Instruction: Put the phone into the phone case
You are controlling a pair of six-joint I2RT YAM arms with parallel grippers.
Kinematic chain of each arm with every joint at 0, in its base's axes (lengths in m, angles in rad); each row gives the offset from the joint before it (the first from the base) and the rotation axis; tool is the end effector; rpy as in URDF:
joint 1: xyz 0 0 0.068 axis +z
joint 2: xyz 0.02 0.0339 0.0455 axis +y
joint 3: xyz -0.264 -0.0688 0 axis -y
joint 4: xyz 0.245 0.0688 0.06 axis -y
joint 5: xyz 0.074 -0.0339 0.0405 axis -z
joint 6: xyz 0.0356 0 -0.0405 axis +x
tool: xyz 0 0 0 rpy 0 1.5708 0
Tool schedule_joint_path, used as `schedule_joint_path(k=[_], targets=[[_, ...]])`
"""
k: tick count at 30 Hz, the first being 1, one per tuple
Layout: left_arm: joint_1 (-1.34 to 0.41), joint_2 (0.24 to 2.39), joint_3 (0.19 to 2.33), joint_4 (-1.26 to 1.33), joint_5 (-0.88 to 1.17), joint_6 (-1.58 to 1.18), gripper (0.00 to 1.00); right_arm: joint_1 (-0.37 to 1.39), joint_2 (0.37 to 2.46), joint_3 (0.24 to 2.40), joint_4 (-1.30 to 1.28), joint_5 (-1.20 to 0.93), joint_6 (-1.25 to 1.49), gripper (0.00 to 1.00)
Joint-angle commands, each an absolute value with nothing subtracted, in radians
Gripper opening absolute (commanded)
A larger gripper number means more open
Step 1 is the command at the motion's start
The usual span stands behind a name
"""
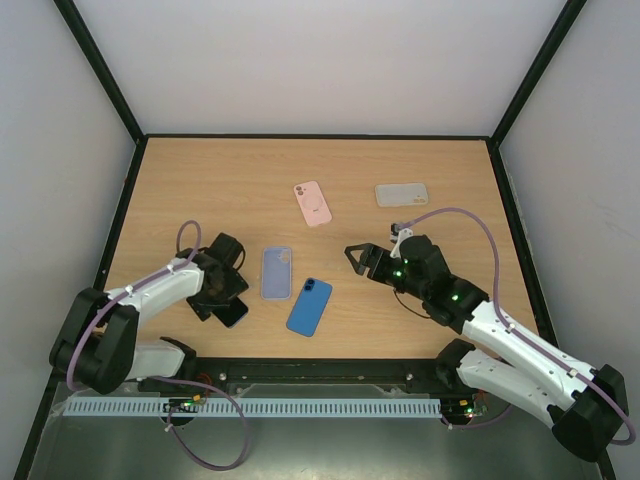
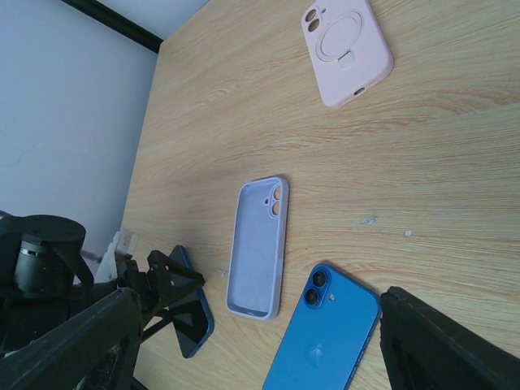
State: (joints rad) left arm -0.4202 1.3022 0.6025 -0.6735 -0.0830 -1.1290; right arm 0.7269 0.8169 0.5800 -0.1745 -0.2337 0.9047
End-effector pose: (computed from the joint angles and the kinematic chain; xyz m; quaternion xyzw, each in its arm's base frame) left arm 0.1815 -0.0779 0.1488 -0.3489 0.9311 -0.0394 0.0993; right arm 0.1373 0.1332 0.2633 0.0102 0.8333 0.4630 0.3018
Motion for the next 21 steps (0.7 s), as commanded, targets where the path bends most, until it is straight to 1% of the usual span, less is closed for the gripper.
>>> schedule_joint_path(k=[1, 6, 12, 17, 21], targets=[[-0.413, 1.310, 0.578, -0.660, -0.062, -1.153, 0.93, 0.733, 0.802, 0.568, -0.184, -0.218, 0.894, 0.79], [-0.410, 1.316, 0.545, -0.623, -0.058, -1.170, 0.91, 0.732, 0.801, 0.569, -0.186, -0.216, 0.891, 0.79], [-0.407, 1.328, 0.513, -0.593, -0.049, -1.178, 0.84, 0.733, 0.802, 0.570, -0.188, -0.217, 0.895, 0.79], [-0.408, 1.312, 0.519, -0.592, -0.048, -1.171, 0.71, 0.733, 0.813, 0.557, -0.159, -0.244, 0.916, 0.79], [-0.407, 1.277, 0.531, -0.599, -0.048, -1.159, 0.63, 0.741, 0.833, 0.554, -0.146, -0.253, 0.926, 0.78]])
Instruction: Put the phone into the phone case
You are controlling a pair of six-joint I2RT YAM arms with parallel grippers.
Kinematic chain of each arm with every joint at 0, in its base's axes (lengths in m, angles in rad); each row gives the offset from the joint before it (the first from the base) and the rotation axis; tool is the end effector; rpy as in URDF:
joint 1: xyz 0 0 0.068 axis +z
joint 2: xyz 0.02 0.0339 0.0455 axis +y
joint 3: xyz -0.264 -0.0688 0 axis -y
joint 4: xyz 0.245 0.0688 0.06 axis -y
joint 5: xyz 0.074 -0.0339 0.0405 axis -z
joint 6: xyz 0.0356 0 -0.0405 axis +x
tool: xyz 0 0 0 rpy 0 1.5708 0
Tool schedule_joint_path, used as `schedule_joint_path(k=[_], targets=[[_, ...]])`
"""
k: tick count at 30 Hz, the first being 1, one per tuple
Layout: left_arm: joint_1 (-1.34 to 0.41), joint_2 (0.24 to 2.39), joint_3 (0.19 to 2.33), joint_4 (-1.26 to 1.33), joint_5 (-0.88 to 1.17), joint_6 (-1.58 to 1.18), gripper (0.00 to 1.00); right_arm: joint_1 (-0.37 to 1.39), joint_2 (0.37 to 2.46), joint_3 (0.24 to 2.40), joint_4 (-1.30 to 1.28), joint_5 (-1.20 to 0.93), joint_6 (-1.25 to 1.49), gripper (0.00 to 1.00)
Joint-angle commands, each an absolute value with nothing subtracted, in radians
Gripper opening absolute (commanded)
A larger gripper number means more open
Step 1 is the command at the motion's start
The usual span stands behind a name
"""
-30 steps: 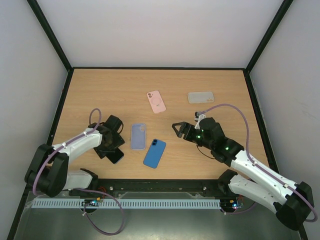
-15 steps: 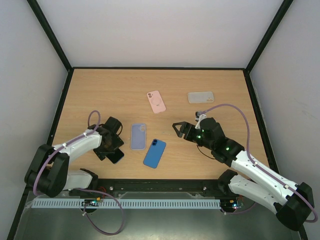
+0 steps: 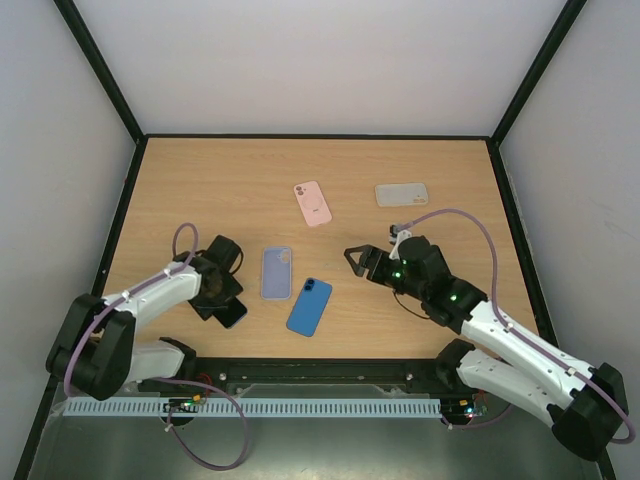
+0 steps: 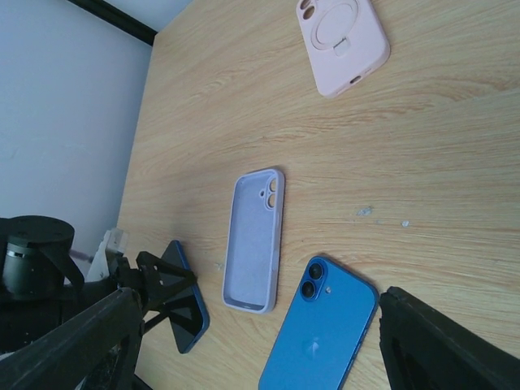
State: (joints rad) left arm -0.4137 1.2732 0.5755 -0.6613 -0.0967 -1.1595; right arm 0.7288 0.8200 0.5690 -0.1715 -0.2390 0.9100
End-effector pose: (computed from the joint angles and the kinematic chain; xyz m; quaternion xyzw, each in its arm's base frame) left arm 0.1771 -0.0740 0.1475 -0.3666 0.9231 -0.0408 0.1086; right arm 0.1370 0.1336 0.2593 0.0109 0.8361 0.4624 0.2950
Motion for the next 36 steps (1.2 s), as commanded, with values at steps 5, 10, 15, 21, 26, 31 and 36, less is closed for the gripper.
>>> schedule_joint_path(k=[5, 10, 15, 21, 26, 31, 36], targets=[[-0.407, 1.219, 0.541, -0.601, -0.026, -1.137, 0.60, 0.769, 0.863, 0.561, -0.118, -0.255, 0.937, 0.78], [-0.411, 1.166, 0.551, -0.585, 0.007, -1.101, 0.57, 0.840, 0.924, 0.566, -0.056, -0.249, 0.963, 0.78], [-0.431, 1.116, 0.558, -0.551, 0.059, -1.072, 0.56, 0.935, 1.026, 0.592, 0.010, -0.234, 0.972, 0.73], [-0.476, 1.085, 0.573, -0.508, 0.122, -1.024, 0.56, 1.032, 1.202, 0.630, 0.155, -0.284, 0.978, 0.52], [-0.505, 1.077, 0.592, -0.495, 0.164, -0.986, 0.55, 1.066, 1.349, 0.689, 0.221, -0.346, 0.964, 0.38], [-0.524, 1.064, 0.592, -0.461, 0.218, -0.976, 0.54, 1.077, 1.458, 0.714, 0.299, -0.402, 0.976, 0.37], [-0.538, 1.054, 0.590, -0.417, 0.266, -0.980, 0.55, 1.082, 1.540, 0.736, 0.355, -0.454, 0.996, 0.40]])
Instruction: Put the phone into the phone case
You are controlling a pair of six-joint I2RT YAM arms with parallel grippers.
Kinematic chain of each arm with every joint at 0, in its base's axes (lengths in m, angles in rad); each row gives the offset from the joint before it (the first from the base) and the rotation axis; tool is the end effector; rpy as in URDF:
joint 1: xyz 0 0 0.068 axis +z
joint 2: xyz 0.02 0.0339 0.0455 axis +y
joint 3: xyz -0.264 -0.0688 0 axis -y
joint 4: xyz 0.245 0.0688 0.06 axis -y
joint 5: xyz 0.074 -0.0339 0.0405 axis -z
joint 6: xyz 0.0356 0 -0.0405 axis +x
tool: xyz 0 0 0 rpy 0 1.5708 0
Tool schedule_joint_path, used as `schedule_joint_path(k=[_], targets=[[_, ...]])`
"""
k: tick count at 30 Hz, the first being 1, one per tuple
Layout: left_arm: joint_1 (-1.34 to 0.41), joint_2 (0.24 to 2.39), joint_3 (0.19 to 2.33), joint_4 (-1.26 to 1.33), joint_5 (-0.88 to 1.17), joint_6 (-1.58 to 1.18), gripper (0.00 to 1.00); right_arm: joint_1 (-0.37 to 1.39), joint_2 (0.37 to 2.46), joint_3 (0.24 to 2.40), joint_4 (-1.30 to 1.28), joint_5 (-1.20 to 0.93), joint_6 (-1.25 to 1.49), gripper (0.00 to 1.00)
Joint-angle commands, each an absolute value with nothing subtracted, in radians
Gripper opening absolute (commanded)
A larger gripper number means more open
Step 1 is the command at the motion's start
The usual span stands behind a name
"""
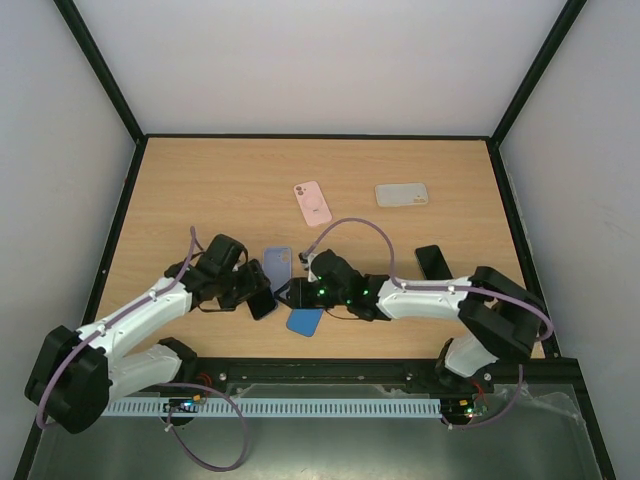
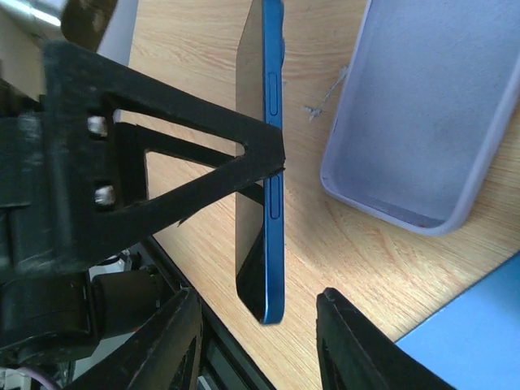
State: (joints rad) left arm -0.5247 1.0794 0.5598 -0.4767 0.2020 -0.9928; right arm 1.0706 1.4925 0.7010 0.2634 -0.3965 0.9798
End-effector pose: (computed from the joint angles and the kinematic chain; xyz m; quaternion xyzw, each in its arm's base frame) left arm 0.1670 -0.1049 0.1853 -0.1935 0.9348 -0.2641 0.1380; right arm 0.1349 0.2755 0.1907 -0.1366 0.8448 0.5060 0.1074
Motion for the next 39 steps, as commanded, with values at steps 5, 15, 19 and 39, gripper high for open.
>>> schedule_joint_path(k=[5, 15, 19, 39], targets=[[-0.543, 1.062, 0.589, -0.375, 0.308, -0.978, 0.55, 1.092, 1.600, 0.745, 0.377, -0.486, 0.999, 0.36], [-0.550, 1.025, 0.562, -0.316, 0.337, -0.990, 0.65, 1.095, 1.563, 0.663, 0.453, -0.416, 1.044, 0.02], [-0.549, 0.987, 0.581, -0.306, 0.317, -0.984, 0.89, 1.095, 1.525, 0.647, 0.426, -0.371, 1.036, 0.02], [-0.295, 0.962, 0.500, -0.234, 0.308, -0.848, 0.94, 1.050, 1.589, 0.762, 0.302, -0.204, 1.111, 0.02]])
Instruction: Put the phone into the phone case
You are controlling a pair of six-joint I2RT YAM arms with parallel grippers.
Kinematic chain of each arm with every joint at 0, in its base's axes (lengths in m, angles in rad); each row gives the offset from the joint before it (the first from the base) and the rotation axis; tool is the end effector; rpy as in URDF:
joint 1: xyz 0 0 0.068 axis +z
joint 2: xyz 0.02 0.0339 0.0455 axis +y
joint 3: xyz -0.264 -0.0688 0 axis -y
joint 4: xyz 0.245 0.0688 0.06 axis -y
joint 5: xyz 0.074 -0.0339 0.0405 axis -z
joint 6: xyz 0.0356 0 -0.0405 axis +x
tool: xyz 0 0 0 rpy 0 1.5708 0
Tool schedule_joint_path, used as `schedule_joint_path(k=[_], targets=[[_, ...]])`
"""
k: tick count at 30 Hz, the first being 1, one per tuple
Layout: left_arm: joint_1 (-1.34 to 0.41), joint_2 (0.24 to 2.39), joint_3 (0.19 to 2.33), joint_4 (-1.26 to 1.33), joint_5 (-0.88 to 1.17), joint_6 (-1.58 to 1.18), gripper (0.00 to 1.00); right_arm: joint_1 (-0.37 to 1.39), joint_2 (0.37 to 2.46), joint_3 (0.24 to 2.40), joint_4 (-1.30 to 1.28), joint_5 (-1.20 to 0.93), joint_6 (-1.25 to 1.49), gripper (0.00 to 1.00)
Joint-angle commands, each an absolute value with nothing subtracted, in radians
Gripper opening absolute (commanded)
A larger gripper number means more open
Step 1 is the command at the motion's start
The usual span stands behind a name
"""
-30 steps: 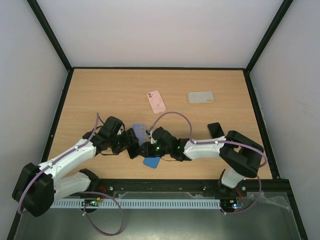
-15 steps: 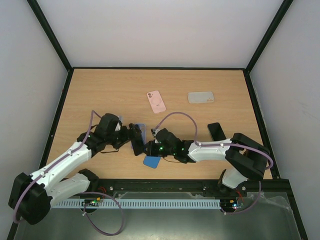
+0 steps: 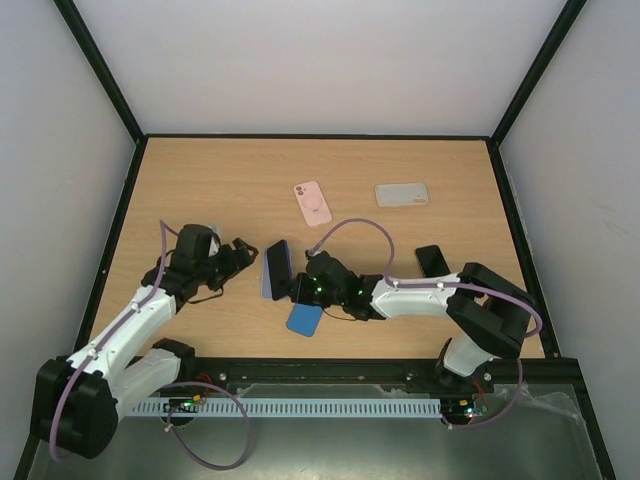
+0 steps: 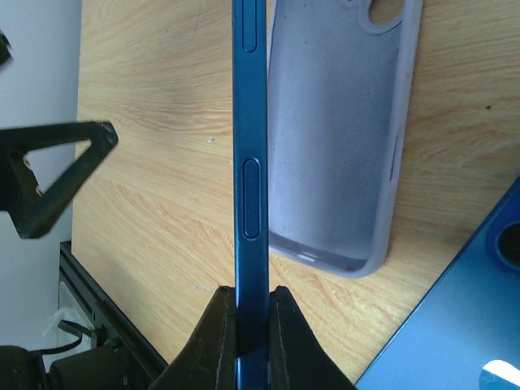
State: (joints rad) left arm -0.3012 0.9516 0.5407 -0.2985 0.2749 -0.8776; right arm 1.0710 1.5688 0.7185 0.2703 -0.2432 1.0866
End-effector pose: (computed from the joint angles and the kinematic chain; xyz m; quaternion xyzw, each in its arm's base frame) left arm 0.1857 -0.0678 0.2151 -0.2010 0.8792 -0.3334 0.2746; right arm 0.1444 0.2823 0.1735 -0.0509 0.8737 0.4663 0.1288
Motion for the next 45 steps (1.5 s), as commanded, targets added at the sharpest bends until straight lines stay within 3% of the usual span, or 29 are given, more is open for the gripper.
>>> schedule_joint_path(k=[1, 13, 19, 35, 45], targets=[[-0.292, 0.973, 0.487, -0.220, 0.310, -0.850, 0.92, 1.044, 1.599, 0.768, 0.297, -0.206, 1.114, 0.02], [-0.288, 1.157, 0.365, 0.029, 0.399, -0.896, 0.79, 1.022, 1.716, 0.807, 0.333, -0.286, 1.157, 0.02], [-0.289, 1.241, 0.334, 0.136, 0.433, -0.901, 0.67, 1.022, 1.748, 0.805, 0.355, -0.306, 1.168, 0.02], [-0.373, 1.341, 0.277, 0.327, 0.526, -1.011, 0.47, 1.022, 1.836, 0.778, 0.494, -0.402, 1.225, 0.02], [-0.387, 1.330, 0.314, 0.236, 0.479, -0.988, 0.41, 1.008, 1.795, 0.764, 0.438, -0.385, 1.146, 0.06]])
